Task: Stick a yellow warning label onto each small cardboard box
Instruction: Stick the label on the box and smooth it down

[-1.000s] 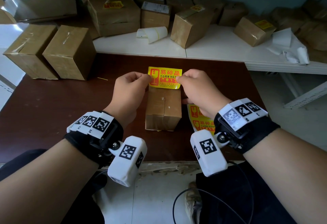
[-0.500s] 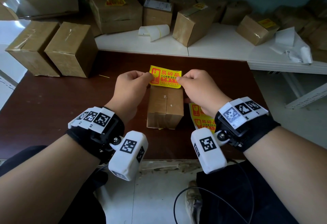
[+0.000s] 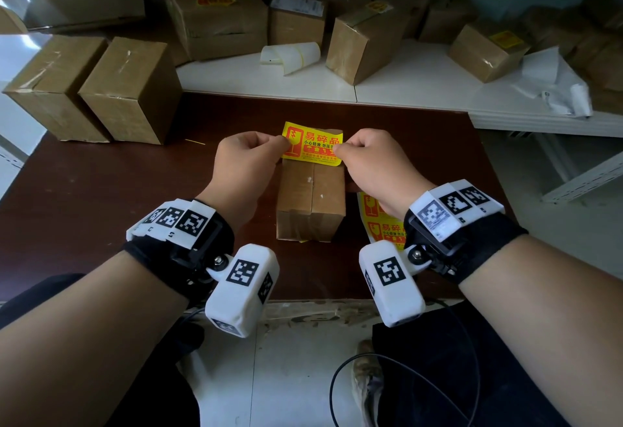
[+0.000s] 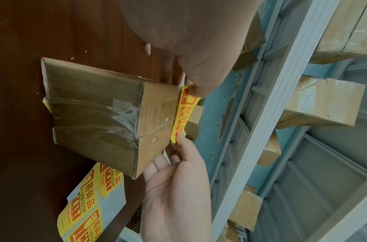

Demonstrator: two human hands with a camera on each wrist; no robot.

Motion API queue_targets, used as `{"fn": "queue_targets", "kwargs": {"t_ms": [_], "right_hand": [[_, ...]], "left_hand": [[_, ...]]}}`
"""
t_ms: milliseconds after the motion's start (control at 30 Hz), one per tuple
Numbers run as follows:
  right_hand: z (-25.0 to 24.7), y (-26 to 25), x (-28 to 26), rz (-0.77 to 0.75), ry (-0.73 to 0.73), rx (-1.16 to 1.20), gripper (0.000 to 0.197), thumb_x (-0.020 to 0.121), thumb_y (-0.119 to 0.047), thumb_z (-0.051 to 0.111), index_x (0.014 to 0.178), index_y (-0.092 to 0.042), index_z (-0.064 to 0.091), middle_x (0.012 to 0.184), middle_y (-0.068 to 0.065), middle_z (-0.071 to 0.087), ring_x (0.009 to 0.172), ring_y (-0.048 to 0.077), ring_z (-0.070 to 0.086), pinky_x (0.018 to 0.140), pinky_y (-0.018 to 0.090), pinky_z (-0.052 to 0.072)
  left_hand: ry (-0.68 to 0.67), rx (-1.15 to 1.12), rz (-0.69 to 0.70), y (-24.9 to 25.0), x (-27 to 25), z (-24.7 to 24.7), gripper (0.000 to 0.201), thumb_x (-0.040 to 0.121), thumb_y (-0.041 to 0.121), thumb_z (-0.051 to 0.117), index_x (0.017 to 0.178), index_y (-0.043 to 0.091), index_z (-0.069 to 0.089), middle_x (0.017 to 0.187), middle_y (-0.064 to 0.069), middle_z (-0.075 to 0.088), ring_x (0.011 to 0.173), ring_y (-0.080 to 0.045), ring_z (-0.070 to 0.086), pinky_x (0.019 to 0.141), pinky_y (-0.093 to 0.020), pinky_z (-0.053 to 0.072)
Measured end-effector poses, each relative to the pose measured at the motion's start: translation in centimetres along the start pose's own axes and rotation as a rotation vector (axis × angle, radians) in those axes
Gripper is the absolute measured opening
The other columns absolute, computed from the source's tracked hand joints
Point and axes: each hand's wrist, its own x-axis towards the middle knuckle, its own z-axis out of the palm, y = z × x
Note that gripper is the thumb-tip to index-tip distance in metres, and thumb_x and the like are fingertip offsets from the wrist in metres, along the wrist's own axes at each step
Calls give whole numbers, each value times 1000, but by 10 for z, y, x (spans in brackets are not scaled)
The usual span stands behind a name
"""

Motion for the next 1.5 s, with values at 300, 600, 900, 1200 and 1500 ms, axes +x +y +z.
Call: {"fn": "queue_targets", "kwargs": {"t_ms": [300,600,900,1200,1500], "right_hand": [[0,-3,0,-11,1,-36,28,107,-27,62,81,-18,58,75,-1,55,74,18,55,71,36,50],[2,-7,-4,-42,8,-71,28,105,-25,59,78,-17,55,72,3,52,68,20,51,66,33,41],[-1,-8,-4,-50,-11,-75,26,107,-23,60,84,-11,60,80,14,52,72,25,50,68,34,40],[0,-10,-3,8,-18,-9,20,103,-22,62,84,-13,60,77,11,44,69,24,42,69,35,35],[3,-12,3,60,-27,80,11,99,-19,67,93,-17,58,87,8,46,78,27,46,72,46,51]], "left_hand": [[23,46,29,-4,3,-1,22,95,23,82,76,18,72,84,-13,69,79,-26,63,75,-42,53],[36,79,61,-5,2,-1,18,97,21,80,81,17,74,74,-3,66,68,-17,59,71,-38,51],[28,71,66,-6,2,-1,16,98,21,79,85,15,73,81,-9,68,70,-18,61,68,-34,51],[34,66,76,-6,3,-1,18,96,21,81,80,15,75,74,-5,68,74,-23,59,73,-39,50],[26,97,93,-8,5,-3,19,96,20,81,78,16,76,68,2,69,66,-15,63,70,-37,54]]}}
